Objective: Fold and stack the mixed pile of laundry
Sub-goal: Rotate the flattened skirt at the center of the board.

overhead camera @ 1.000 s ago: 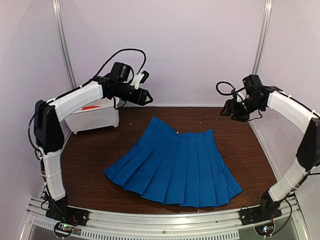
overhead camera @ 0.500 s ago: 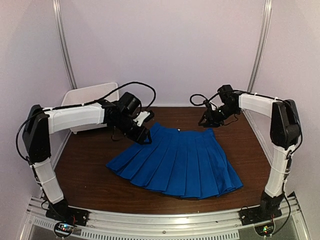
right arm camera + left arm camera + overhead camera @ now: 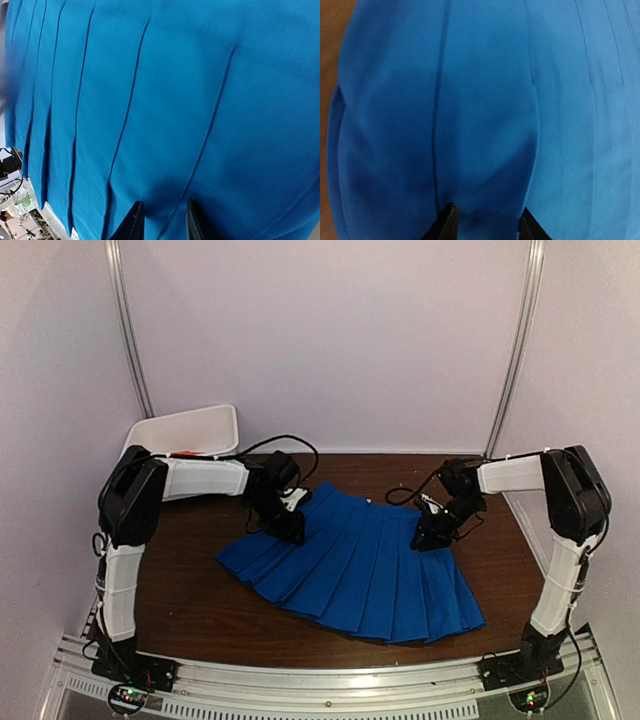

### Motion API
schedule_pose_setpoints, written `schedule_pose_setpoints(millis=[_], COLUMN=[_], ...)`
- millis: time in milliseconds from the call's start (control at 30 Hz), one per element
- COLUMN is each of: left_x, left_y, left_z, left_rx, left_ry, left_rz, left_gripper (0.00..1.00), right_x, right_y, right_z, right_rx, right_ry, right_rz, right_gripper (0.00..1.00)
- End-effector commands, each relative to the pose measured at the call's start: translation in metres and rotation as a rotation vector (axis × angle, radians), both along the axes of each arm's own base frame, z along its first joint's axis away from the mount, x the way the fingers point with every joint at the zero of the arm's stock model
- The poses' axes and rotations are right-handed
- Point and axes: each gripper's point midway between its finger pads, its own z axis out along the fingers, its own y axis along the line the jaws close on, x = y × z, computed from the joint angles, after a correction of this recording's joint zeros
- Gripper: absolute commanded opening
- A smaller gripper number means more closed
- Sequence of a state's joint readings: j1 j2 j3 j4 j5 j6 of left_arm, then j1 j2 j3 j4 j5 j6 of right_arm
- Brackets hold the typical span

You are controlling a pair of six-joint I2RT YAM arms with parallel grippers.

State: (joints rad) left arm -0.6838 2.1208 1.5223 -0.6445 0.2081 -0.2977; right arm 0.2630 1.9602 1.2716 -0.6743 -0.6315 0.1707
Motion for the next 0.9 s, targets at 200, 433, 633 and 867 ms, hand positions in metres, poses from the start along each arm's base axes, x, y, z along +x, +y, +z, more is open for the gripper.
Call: schedule_pose_setpoints(millis=[200,433,633,867], left_x=[0.166,0.08,0.009,-0.009], left_y=[-0.015,-0.023,-0.022,-0.018], left_z=[0.067,0.094,0.062,0.0], left_rx=[-0.141,-0.144,-0.17,-0.09], left_ry=[-0.263,-0.239,-0.14,-0.025], left_rz=[0.086,-0.043,-0.039,0.019], left_gripper=[0.54,0.55,0.54,0.54], right_x=[-0.091,-0.01,0.049,0.055], right_y=[0.1,0.041,0.039,0.009], right_z=[0.133,0.112,0.062,0.003], right_rx=[0.417,0.174,0.01,-0.18], right_ry=[-0.127,-0.217,-0.183,-0.081], right_rz=[0.138,-0.015,0.014,0.023], right_gripper=[0.51,0.48,0.45,0.4])
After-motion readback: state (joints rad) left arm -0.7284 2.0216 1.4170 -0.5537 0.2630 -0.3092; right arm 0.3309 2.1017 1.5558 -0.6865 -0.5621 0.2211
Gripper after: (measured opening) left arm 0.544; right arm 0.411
